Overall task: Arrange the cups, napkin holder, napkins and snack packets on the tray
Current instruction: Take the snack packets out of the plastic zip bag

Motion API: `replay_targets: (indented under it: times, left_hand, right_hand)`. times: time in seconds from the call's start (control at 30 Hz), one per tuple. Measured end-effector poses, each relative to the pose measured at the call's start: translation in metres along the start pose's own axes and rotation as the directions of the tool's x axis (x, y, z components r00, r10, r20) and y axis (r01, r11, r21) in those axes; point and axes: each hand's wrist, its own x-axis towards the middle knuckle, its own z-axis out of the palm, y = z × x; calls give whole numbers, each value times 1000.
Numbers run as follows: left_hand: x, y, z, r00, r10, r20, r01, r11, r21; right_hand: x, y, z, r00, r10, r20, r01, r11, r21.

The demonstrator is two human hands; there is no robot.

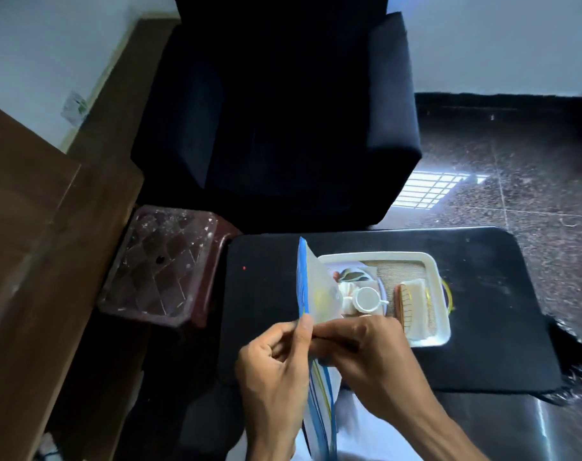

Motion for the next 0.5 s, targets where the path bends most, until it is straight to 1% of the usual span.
replay_targets:
  times: [0.03, 0.1, 0.17, 0.2, 0.3, 0.37, 0.5]
  left_hand:
    - [-7, 2, 4, 1000, 18, 2, -18, 1000, 19]
    - [-17, 5, 7, 999, 52, -5, -52, 998, 38]
    - [-26, 8, 10, 999, 53, -11, -52, 998, 37]
    - [-29, 10, 11, 999, 30, -14, -30, 999, 17]
    - [-41, 16, 13, 996, -88, 18, 90, 990, -108]
    - [-48, 21, 13, 984, -167, 68, 177, 963, -203]
    - [-60, 29, 9, 935, -307, 179, 354, 857, -376]
  right_hand:
    - [-7, 1, -7, 999, 41, 2, -41, 998, 43]
    - [-19, 2, -15, 990, 142, -4, -138, 974, 181]
    - [-31, 2, -20, 975, 221, -4, -205, 914, 351]
    - [-36, 2, -21, 968, 251, -4, -226, 878, 422]
    - [-51, -1, -25, 954, 300, 13, -248, 762, 598]
    - [-61, -2, -27, 944, 327, 39, -256, 655, 711]
    - [-79, 1, -27, 915, 397, 71, -266, 460, 847]
